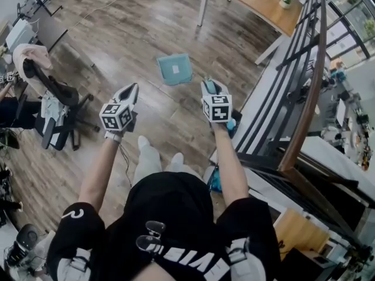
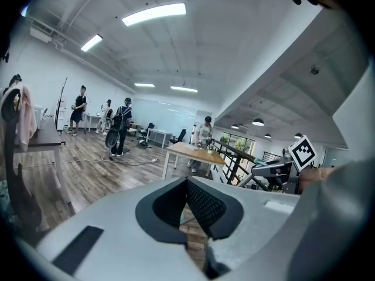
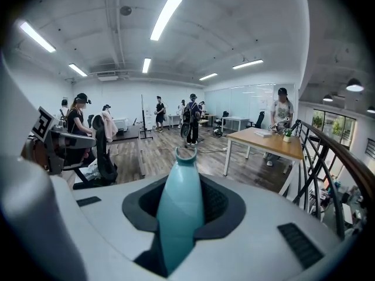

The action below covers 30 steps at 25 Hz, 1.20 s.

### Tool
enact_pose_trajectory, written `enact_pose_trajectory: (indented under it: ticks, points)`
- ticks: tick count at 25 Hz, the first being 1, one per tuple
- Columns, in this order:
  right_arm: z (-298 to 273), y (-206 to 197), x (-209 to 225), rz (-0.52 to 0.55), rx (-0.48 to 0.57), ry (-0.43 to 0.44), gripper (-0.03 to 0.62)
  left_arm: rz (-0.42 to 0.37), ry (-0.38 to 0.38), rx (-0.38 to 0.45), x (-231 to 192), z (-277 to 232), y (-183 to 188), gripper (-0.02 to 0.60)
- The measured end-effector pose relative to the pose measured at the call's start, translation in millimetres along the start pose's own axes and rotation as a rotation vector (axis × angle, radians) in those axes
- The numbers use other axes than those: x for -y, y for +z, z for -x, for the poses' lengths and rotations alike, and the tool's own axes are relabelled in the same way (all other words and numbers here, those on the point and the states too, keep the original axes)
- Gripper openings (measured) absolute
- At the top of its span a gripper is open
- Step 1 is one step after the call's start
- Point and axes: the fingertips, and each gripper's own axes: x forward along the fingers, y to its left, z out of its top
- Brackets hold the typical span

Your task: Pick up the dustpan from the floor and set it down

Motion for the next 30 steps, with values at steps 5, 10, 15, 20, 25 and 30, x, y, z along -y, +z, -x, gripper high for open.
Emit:
enact_pose_trajectory:
  ticks: [5,10,15,20,25,30]
  points:
    - [-21,-29,-2,-0.021,-0.057,-0.006,0.089,0.019,-0.018,-0.039,-11,-15,-15,-0.002]
    - [-48,-61,-12,-0.023,-0.129,-0.018,0.089,0.032,-0.039,-0.083,-30,-32,-33,-0.002]
    - [-82,-95,-24,-0.035,-0.190,-0.031,0.089,0.034,-0.082,-0.115,-50,-48,-51,-0.002]
    - [-115,-132,-32,-0.056,-0.225,-0.047,0.089,0.037,-0.117,-0.159,-68,-73,-76,-0.002]
    - [-152,-164,-49,-0.065,-0.263,-0.040,0.089,0.018,-0.157,-0.209,-89,-98,-104,-0.002]
    - [-198,-198,-55,-0.090,-0.285,-0.045,0.089,0.015,-0.177,-0.255,-111,-119,-140,-0.002]
